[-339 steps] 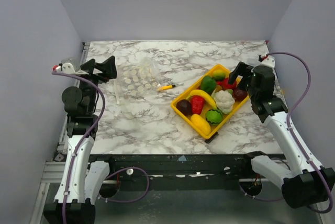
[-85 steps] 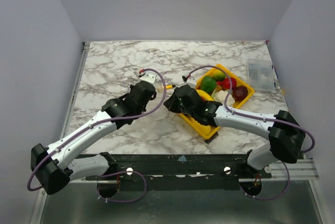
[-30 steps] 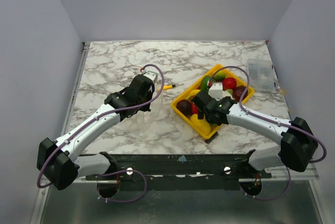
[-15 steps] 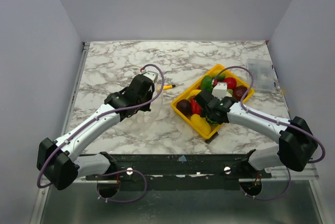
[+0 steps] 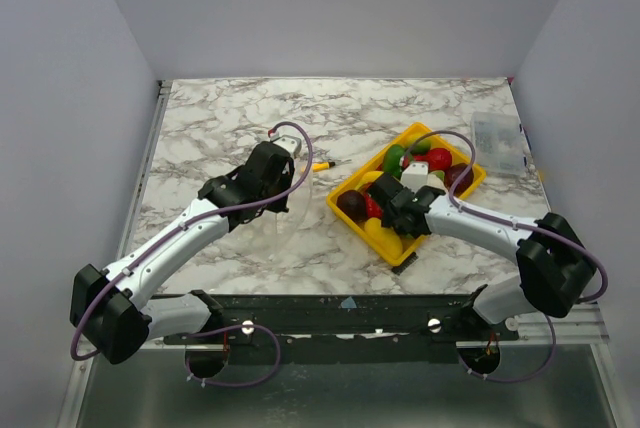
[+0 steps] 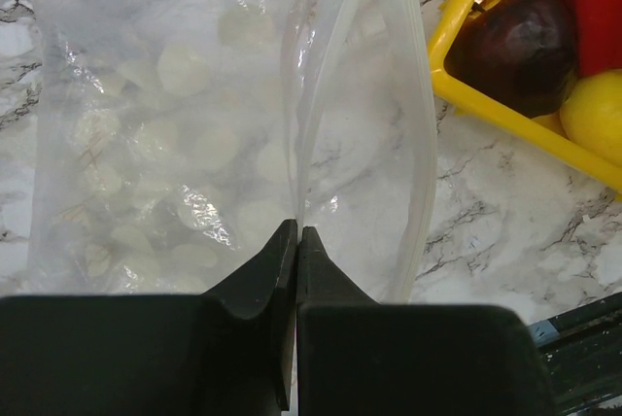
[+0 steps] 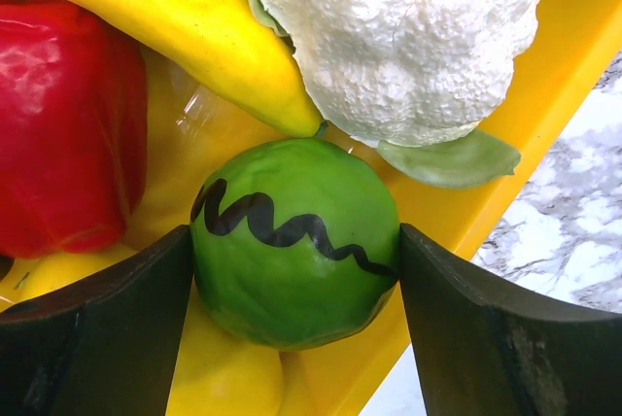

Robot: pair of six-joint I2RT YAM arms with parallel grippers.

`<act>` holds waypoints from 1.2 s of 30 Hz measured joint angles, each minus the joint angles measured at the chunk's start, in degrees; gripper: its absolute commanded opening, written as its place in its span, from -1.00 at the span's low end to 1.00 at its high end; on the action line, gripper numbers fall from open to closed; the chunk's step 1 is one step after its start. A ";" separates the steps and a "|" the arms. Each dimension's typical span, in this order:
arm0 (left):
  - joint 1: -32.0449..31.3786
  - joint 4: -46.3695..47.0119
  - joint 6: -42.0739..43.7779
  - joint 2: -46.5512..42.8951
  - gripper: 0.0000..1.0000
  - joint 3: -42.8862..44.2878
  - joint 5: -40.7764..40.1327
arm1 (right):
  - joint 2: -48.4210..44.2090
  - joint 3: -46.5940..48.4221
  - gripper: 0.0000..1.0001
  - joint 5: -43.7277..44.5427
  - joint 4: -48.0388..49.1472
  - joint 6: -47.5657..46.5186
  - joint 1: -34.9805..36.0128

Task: Place the food in the zip-top bag and seal the zipper
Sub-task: Pick up the fake fruit from the bin, then place the fake fruit in the zipper food storage bag.

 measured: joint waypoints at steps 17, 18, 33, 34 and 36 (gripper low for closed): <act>1.18 0.09 -1.49 -1.70 -1.00 0.13 4.55 | -20.26 -1.60 -0.50 -16.55 17.20 -7.61 1.49; 1.25 0.04 -1.84 -2.03 -1.00 0.15 5.31 | -22.69 -3.56 -0.49 -19.76 21.81 -7.61 2.01; 5.66 -0.35 -7.15 -3.74 -1.00 0.15 18.43 | -14.19 -11.23 -0.50 -45.90 69.55 -0.72 8.13; 6.32 -0.31 -7.58 -3.80 -1.00 0.11 19.58 | -13.94 -11.58 -0.50 -44.92 70.66 -0.61 9.01; 7.69 -0.20 -8.68 -3.98 -1.00 0.02 22.03 | -13.94 -12.33 -0.50 -41.53 71.82 -0.33 10.75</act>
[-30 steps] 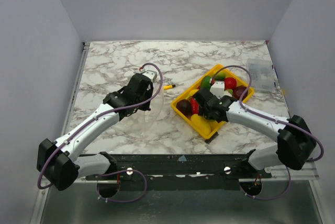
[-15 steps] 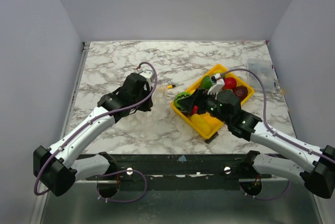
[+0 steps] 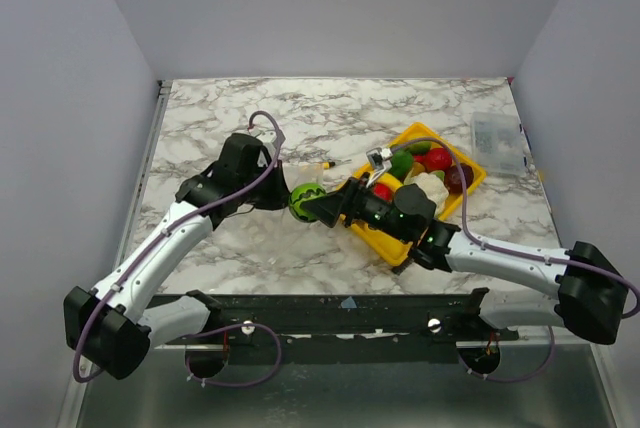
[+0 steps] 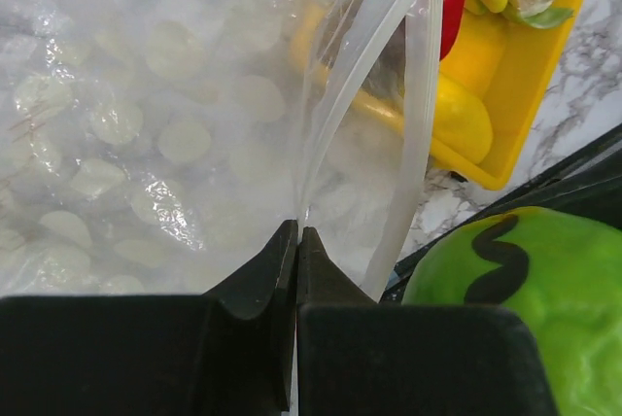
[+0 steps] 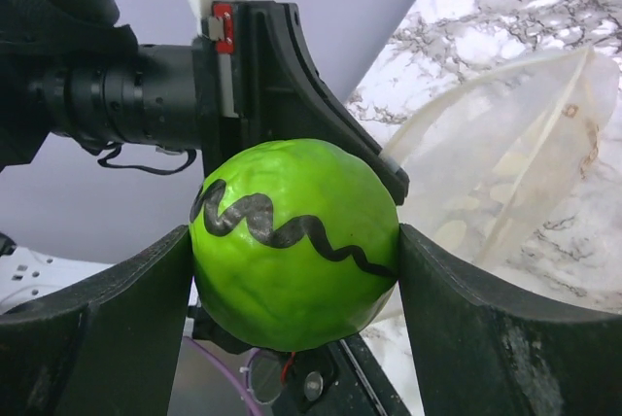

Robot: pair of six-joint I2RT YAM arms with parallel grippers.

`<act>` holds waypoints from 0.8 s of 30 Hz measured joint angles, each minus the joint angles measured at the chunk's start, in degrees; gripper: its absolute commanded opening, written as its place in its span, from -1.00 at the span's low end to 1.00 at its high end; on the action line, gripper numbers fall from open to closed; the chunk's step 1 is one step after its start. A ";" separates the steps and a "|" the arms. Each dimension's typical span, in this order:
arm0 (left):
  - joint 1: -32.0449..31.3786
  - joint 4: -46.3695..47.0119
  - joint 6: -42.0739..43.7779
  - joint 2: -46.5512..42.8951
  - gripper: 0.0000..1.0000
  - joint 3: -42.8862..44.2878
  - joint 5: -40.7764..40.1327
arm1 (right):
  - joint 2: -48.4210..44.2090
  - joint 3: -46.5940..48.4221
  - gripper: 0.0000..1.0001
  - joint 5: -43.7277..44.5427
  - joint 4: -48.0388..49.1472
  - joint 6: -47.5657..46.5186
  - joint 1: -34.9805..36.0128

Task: Place the food in the zip-top bag and seal the zipper
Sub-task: Place the fake fruit in the zipper food storage bag.

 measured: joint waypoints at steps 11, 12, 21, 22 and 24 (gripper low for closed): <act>4.92 0.68 -5.44 -3.15 -1.00 -2.08 8.44 | 3.28 0.81 -0.21 15.45 -6.54 1.60 6.27; 5.25 0.66 -5.73 -3.54 -1.00 -2.19 8.44 | 3.65 1.75 -0.17 16.55 -7.67 1.55 6.82; 6.82 -0.33 -7.34 -7.41 -1.00 -2.86 6.75 | 5.99 9.62 0.51 22.88 -16.57 1.29 11.02; 6.88 -0.48 -7.43 -7.67 -1.00 -2.99 6.64 | 6.19 10.01 0.57 23.06 -17.14 1.38 11.21; 6.91 -1.03 -7.72 -8.24 -1.00 -3.21 6.38 | 6.29 10.21 0.62 23.23 -17.86 1.86 11.56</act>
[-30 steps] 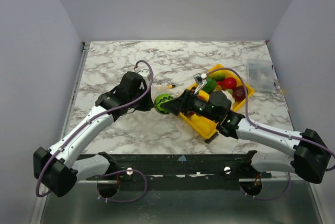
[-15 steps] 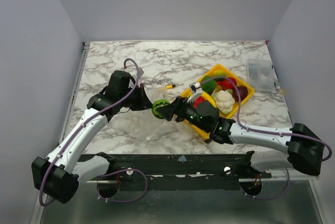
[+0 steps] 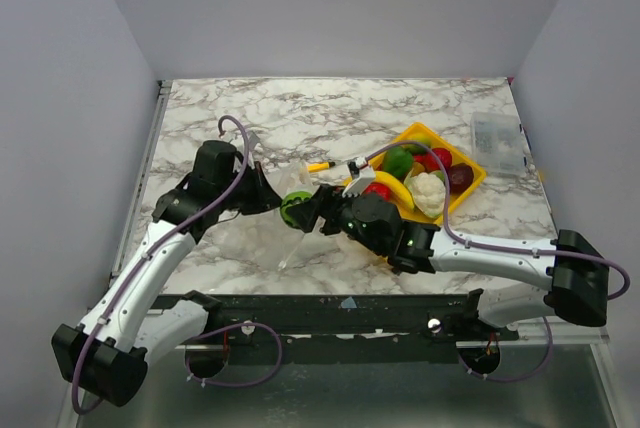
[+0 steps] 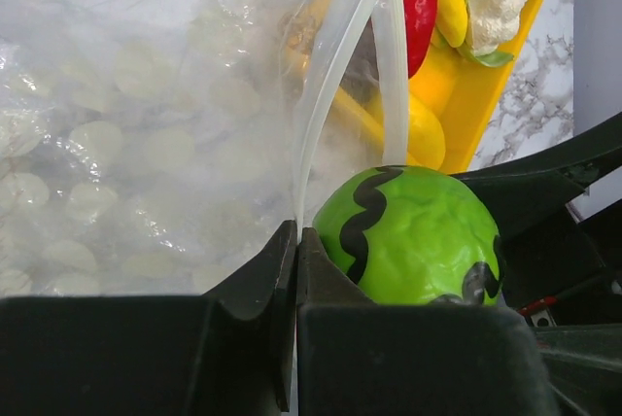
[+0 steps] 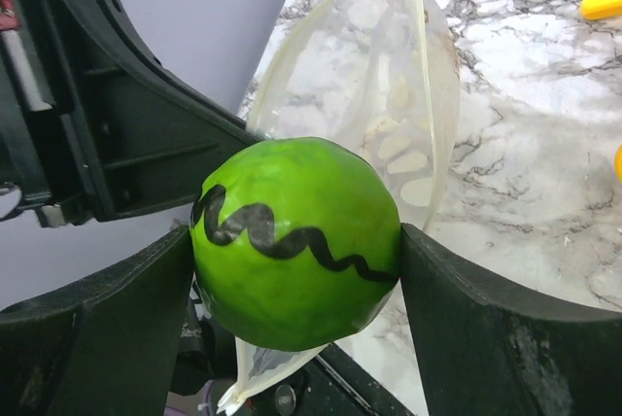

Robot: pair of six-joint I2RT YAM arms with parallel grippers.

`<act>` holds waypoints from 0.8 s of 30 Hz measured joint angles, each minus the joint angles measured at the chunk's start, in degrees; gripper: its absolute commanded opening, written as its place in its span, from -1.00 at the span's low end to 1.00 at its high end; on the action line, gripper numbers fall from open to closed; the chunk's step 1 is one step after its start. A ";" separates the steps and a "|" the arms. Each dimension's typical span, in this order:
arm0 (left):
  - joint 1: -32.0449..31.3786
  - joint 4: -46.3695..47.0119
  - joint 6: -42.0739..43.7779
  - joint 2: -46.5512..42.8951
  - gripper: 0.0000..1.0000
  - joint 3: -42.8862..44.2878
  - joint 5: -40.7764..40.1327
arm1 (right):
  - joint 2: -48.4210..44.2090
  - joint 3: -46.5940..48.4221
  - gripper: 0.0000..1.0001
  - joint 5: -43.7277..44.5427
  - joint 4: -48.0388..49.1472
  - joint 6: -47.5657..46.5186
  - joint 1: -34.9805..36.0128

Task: Place the food in the zip-top bag and seal the zipper
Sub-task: Place the fake fruit in the zipper food storage bag.

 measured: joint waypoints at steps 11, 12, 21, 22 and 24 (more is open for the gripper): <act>-0.81 0.92 -4.24 -6.19 -1.00 -0.07 1.79 | 1.57 0.17 0.64 0.15 -6.95 1.51 0.66; -0.81 1.22 -4.66 -6.49 -1.00 -0.07 2.12 | 1.60 0.17 0.69 0.07 -6.93 1.51 0.68; -0.81 1.66 -6.10 -6.51 -1.00 -0.15 2.64 | -0.20 2.99 0.98 -2.54 -11.39 1.51 1.25; -0.81 1.66 -6.12 -6.51 -1.00 -0.15 2.62 | -0.63 3.56 0.99 -2.54 -12.61 1.51 1.25; -0.81 1.64 -6.12 -6.51 -1.00 -0.15 2.62 | -1.60 5.07 1.00 -2.45 -15.43 1.49 1.27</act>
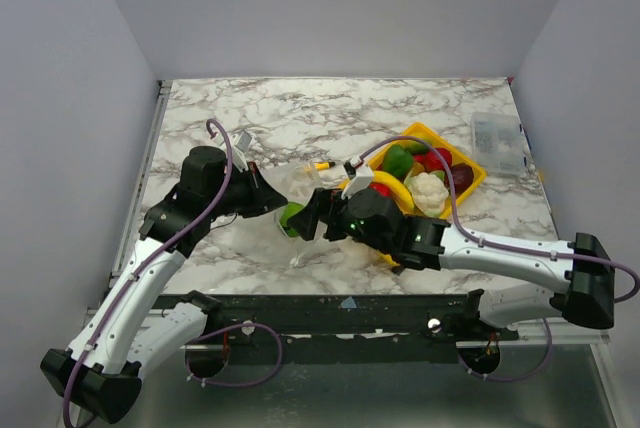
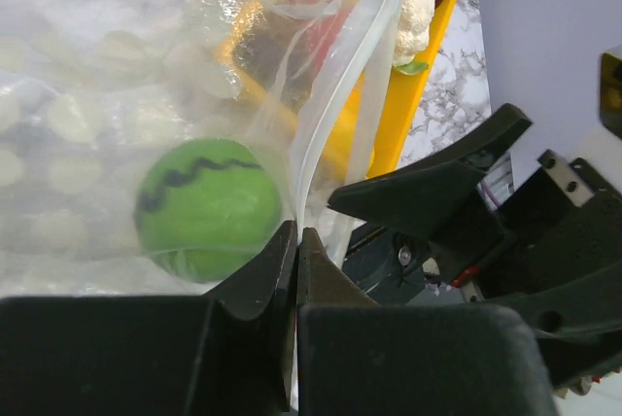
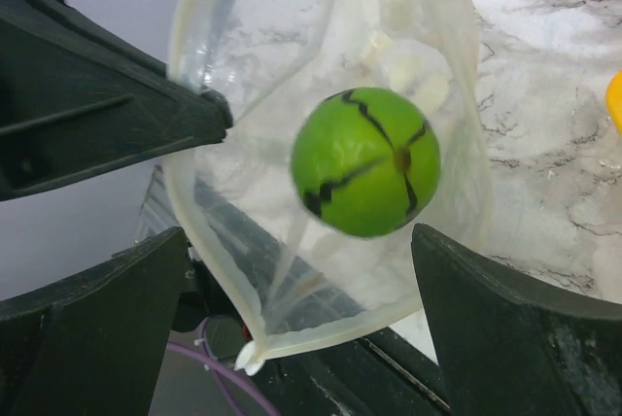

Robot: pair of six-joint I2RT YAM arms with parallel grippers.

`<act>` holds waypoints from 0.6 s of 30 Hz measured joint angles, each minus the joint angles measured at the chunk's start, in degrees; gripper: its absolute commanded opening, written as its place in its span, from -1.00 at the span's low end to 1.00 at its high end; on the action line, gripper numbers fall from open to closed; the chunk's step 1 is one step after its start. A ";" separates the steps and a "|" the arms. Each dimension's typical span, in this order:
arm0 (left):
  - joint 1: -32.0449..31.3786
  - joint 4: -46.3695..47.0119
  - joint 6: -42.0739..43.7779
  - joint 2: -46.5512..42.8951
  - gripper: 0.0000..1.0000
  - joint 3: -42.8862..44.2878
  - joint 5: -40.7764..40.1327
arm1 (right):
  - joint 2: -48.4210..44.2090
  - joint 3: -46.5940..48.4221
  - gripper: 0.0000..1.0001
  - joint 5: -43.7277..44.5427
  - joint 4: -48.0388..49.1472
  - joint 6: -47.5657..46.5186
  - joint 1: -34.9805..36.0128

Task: Place the food in the zip-top bag and seal the zipper
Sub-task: Place the fake fruit in the zipper food storage bag, then adjust the zipper food storage bag at the center of the board.

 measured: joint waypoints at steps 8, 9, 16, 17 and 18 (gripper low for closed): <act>0.00 -0.15 0.13 -0.15 -1.00 -0.15 -0.48 | -8.20 1.11 0.73 3.58 -7.41 0.46 0.07; 0.00 -0.17 0.13 -0.24 -1.00 -0.22 -0.50 | -9.31 0.68 0.71 4.15 -7.54 0.63 0.07; 0.00 -0.35 0.15 -0.48 -1.00 -0.44 -0.48 | -5.51 0.42 0.49 4.76 -7.78 0.90 0.07; 0.02 -0.35 0.17 -0.48 -1.00 -0.44 -0.48 | -3.41 1.09 0.33 4.74 -8.20 0.79 0.07; 0.02 -0.35 0.26 -0.48 -1.00 -0.44 -0.48 | -1.27 1.99 0.09 4.76 -8.96 0.46 0.07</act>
